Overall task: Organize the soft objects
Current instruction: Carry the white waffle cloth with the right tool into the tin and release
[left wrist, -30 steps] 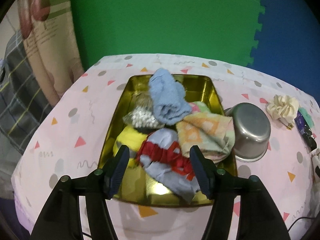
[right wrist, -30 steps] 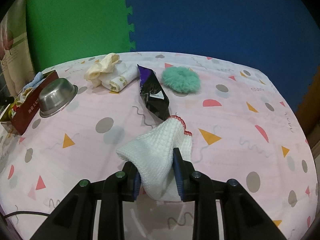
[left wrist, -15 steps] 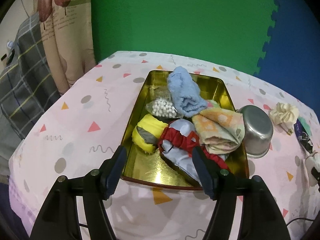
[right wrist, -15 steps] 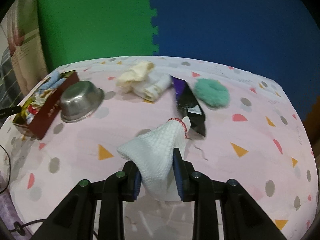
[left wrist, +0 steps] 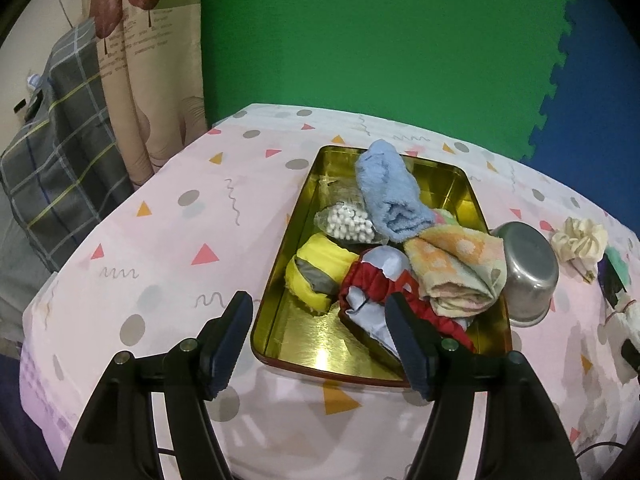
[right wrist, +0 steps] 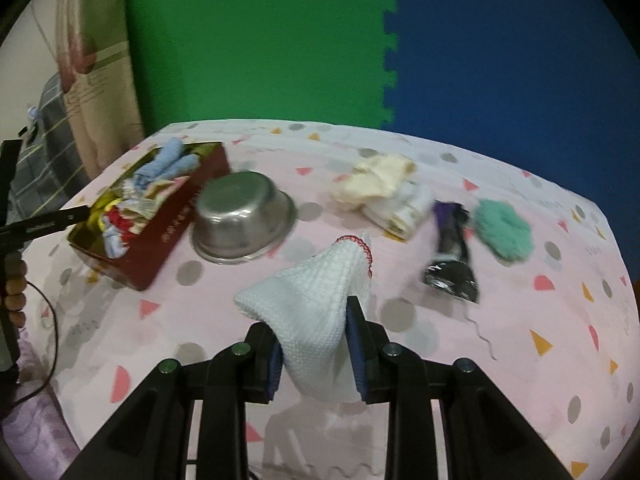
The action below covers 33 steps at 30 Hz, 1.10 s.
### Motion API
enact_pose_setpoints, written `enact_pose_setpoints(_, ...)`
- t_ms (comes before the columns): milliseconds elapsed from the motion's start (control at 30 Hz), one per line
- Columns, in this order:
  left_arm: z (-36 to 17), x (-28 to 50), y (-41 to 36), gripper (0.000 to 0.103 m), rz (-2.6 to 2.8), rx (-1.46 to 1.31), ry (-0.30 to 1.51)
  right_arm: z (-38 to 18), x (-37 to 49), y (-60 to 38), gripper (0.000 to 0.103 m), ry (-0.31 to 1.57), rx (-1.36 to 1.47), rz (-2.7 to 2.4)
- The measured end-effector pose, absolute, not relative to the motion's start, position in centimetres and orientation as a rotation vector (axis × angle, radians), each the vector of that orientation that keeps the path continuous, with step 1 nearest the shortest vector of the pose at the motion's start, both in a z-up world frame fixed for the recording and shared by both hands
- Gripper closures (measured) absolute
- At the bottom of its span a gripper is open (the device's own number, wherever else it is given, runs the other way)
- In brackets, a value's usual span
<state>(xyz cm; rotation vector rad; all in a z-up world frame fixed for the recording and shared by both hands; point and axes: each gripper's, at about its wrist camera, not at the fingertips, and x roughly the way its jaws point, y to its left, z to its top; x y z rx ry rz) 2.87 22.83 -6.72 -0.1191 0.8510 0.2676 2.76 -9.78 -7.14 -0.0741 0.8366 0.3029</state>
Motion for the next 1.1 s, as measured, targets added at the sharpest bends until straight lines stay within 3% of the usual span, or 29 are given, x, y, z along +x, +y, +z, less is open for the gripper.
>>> enact_pose_setpoints(167, -6.4, 2.7, 23.6, 0.036, 0.303, -0.132, 0.847, -6.4, 2.8, -7.2, 0.075, 0.830, -0.072, 0.379)
enact_pose_setpoints(267, -6.1, 2.5, 24.5, 0.030, 0.323, -0.156, 0.841, -6.0, 3.1, -5.7, 0.075, 0.820, -0.084, 0.416)
enact_pose_setpoints(700, -5.5, 1.7, 29.3, 0.030, 0.467, -0.239, 0.820, -3.7, 5.3, 5.3, 0.075, 0.752, -0.145, 0.630)
enact_pose_setpoints(1100, -5.8, 1.2, 31.8, 0.029, 0.511, -0.321, 0.817, -5.7, 6.6, 14.0, 0.075, 0.775, -0.245, 0.703)
